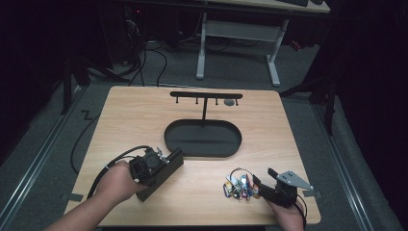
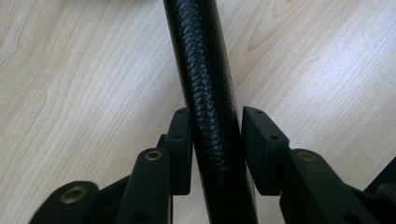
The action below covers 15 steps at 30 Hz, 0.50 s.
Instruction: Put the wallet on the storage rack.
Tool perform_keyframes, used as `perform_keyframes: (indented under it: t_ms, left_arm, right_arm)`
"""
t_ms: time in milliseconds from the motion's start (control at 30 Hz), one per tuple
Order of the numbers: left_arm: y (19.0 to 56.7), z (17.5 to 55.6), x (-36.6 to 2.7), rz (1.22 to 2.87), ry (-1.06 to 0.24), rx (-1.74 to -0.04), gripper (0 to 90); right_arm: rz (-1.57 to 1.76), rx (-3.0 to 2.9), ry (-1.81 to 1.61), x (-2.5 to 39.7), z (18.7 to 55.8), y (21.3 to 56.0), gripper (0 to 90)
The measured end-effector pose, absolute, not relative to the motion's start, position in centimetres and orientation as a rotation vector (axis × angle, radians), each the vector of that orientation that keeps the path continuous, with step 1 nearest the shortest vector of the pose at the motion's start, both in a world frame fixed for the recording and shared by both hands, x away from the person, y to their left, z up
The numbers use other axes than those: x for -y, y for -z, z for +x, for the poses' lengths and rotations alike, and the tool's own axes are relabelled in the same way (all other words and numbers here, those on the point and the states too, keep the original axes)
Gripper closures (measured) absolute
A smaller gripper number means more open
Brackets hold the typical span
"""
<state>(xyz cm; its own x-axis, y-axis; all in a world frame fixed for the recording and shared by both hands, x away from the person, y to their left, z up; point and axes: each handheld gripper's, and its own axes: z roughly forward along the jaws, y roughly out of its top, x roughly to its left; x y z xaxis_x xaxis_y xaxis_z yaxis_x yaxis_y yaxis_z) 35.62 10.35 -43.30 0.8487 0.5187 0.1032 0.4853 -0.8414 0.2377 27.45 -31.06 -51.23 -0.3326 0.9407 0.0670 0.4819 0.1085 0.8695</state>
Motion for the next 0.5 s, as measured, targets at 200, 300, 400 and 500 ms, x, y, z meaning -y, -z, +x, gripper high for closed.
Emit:
perform_keyframes:
  t_ms: [200,300,400,500]
  left_arm:
    - [43.1,35.4,-10.3,2.844,-0.324,-0.703,74.0]
    - [42.9,35.0,-10.1,2.844,-0.374,-0.635,74.1]
    - [42.8,34.9,-9.9,2.847,-0.391,-0.607,74.1]
    - [42.1,34.7,-9.5,2.829,-0.435,-0.547,74.1]
  right_arm:
    - [1.38,-1.878,-1.156,31.1,27.5,51.2,30.4]
    - [1.376,-1.878,-1.153,31.1,27.5,51.3,30.4]
    - [1.377,-1.88,-1.153,31.0,27.5,51.3,30.4]
    - [1.376,-1.877,-1.155,31.0,27.5,51.2,30.4]
